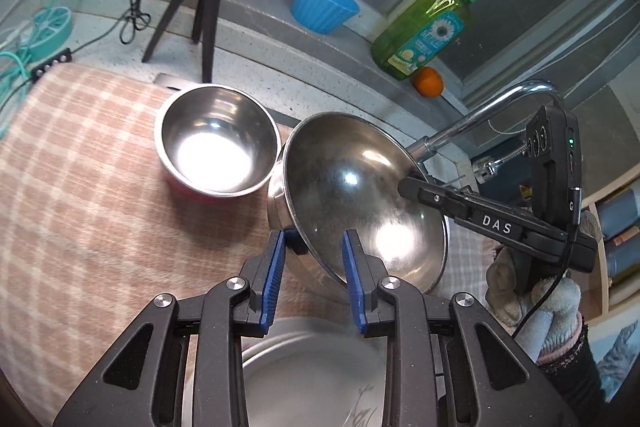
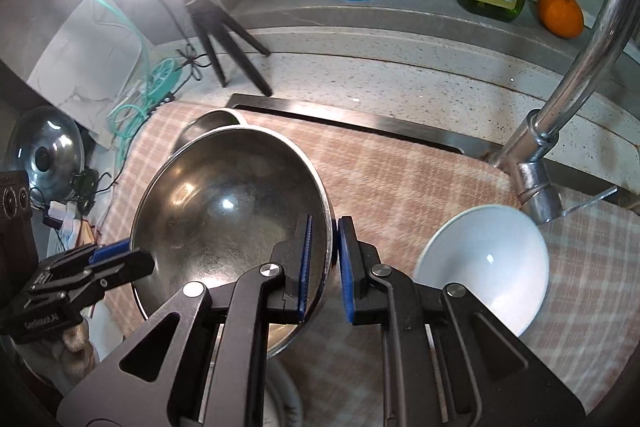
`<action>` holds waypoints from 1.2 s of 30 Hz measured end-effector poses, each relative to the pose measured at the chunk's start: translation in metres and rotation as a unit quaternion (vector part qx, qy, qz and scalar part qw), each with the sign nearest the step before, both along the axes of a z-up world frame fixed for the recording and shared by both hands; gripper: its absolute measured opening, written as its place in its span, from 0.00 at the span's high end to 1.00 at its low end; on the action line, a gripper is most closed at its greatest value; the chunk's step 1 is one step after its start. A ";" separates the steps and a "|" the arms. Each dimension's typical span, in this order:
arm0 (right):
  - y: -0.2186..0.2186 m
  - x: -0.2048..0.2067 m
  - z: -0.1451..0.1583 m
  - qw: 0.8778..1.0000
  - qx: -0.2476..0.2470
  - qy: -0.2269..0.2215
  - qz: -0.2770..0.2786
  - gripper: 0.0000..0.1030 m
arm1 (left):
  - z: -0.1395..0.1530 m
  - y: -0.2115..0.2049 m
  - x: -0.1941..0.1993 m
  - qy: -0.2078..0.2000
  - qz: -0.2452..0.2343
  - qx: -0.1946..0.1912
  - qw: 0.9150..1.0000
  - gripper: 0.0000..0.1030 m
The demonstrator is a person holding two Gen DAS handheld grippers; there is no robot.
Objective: Organize plates and bowls
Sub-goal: 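Lift the steel bowl, set it beside the plate stack, open both tools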
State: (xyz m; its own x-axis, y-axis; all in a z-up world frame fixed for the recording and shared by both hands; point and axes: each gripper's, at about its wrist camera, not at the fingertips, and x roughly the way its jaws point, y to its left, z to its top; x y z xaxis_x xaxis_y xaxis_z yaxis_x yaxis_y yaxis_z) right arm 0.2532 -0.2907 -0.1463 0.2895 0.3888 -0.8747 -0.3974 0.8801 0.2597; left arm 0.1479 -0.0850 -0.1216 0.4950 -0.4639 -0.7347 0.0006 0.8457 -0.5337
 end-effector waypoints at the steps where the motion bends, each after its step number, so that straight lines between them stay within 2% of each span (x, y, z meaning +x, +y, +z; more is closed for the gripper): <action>1: 0.003 -0.005 0.003 1.000 0.001 -0.001 -0.001 0.87 | 0.002 0.004 -0.004 -0.002 -0.001 0.001 1.000 0.75; 14: 0.072 -0.066 0.022 1.000 0.012 -0.005 0.017 0.87 | 0.012 0.072 -0.049 -0.010 0.005 0.014 1.000 0.75; 22: 0.126 -0.097 0.012 0.999 0.021 0.003 0.047 0.87 | 0.008 0.124 -0.074 -0.004 0.035 0.028 0.999 0.75; 36: 0.208 -0.138 -0.025 0.993 0.015 0.037 0.111 0.86 | -0.022 0.195 -0.107 0.030 0.102 0.042 0.993 0.75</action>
State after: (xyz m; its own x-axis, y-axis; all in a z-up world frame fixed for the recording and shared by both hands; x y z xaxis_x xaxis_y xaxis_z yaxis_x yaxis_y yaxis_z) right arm 0.1151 -0.0824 -0.1713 0.1288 0.4628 -0.8771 -0.5592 0.7643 0.3212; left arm 0.0412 0.1100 -0.1440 0.5265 -0.2943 -0.7976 -0.2052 0.8664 -0.4552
